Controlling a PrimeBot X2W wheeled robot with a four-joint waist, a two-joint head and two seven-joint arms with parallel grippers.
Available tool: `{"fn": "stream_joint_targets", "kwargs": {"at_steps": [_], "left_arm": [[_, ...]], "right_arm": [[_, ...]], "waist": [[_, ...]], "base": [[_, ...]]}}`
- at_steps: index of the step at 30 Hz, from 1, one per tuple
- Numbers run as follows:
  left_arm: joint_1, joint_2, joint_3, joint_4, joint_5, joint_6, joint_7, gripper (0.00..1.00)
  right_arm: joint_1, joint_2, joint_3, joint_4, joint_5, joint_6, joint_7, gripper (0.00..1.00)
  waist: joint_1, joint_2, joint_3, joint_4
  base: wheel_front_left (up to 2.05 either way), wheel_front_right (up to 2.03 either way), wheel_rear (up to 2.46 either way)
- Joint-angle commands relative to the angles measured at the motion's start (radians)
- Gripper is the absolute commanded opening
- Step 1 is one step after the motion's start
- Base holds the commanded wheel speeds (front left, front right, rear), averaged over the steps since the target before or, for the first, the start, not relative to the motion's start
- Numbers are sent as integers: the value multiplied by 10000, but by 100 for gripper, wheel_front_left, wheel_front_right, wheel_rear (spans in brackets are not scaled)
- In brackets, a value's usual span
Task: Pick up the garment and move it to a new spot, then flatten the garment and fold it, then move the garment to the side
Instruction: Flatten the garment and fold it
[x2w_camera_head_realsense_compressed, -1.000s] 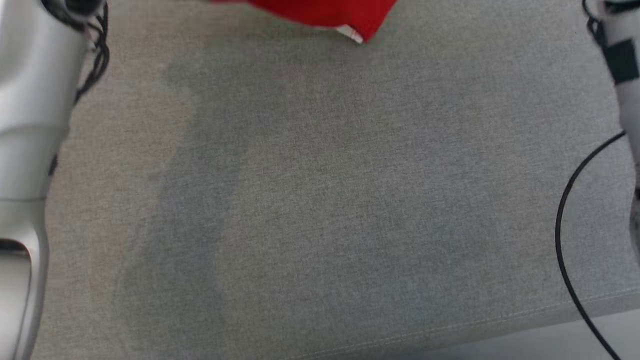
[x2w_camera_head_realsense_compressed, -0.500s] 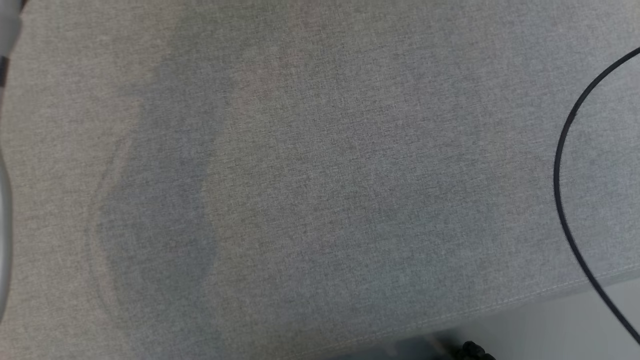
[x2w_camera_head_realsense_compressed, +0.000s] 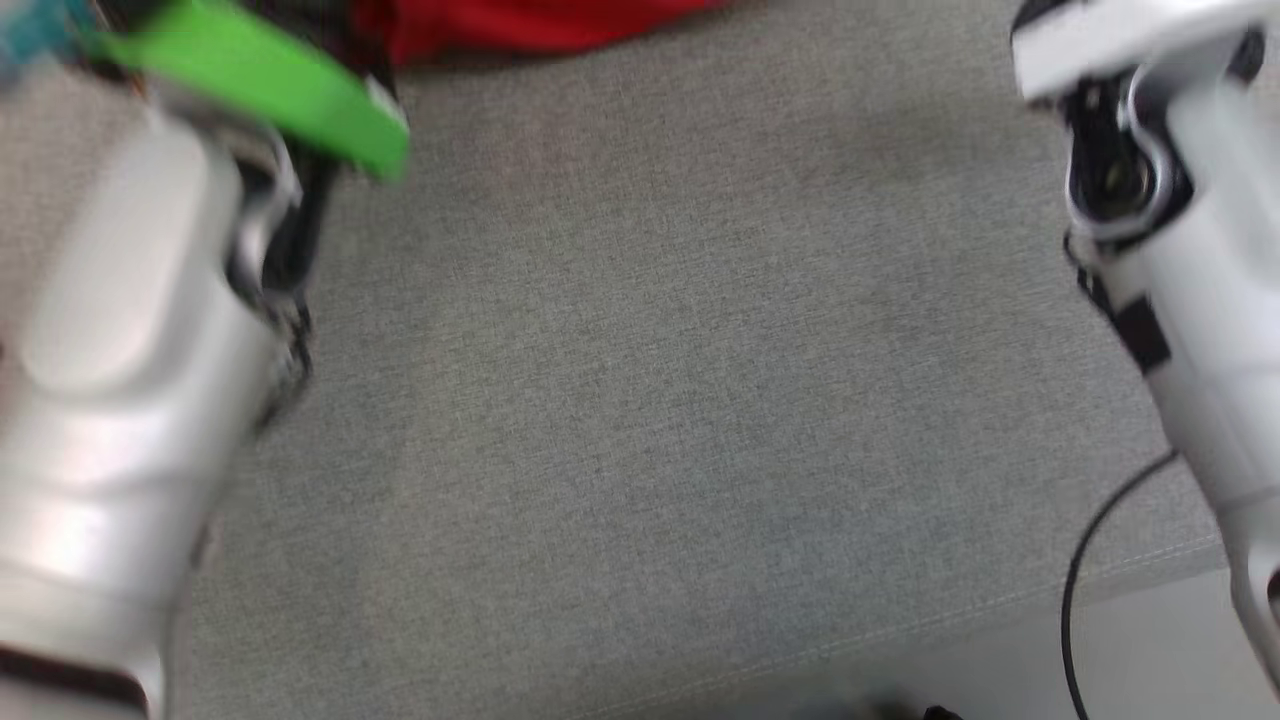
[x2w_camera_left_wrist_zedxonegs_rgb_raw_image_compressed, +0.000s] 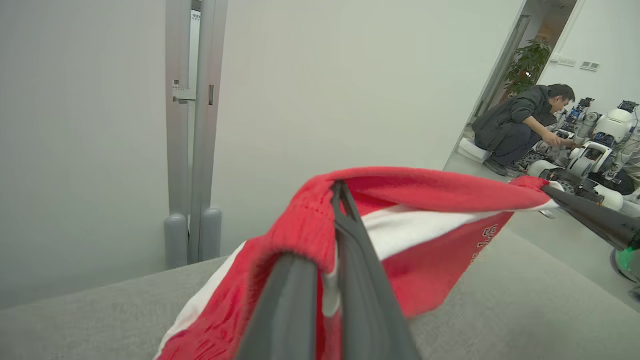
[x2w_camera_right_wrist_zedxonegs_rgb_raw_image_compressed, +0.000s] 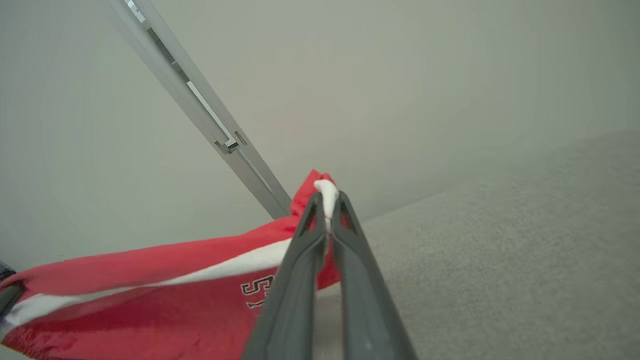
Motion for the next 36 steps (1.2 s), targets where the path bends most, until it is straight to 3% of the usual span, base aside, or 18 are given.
{"fn": "stream_joint_targets", "kwargs": {"at_steps": [1, 9, 23, 28, 36], "left_arm": [[971, 43, 250, -474, 341, 166, -33, 0], [5437, -96, 356, -2628, 1903, 589, -34, 0], [9227, 54, 372, -3515, 2581, 682, -36, 0], [9635, -108, 502, -3707, 2732, 536, -36, 0], [9209, -463, 492, -3759, 3038, 275, -36, 0]], "right_arm": [[756, -194, 12, -273, 181, -2, -75, 0], [4622, -647, -621, -2043, 671, -3, -127, 0], [10405, 306, -2534, -4448, 221, -10, -103, 0], [11040, 726, -3120, -4964, -106, -11, 161, 0], [10218, 884, -3838, -5541, -851, -8, 909, 0]], "waist": [[0, -1, -613, 82], [0, -1, -1648, 334], [0, -1, -2562, 539], [0, -1, -2743, 525], [0, -1, -2904, 749]], "base": [[0, 0, 0], [0, 0, 0], [0, 0, 0], [0, 0, 0], [0, 0, 0]]}}
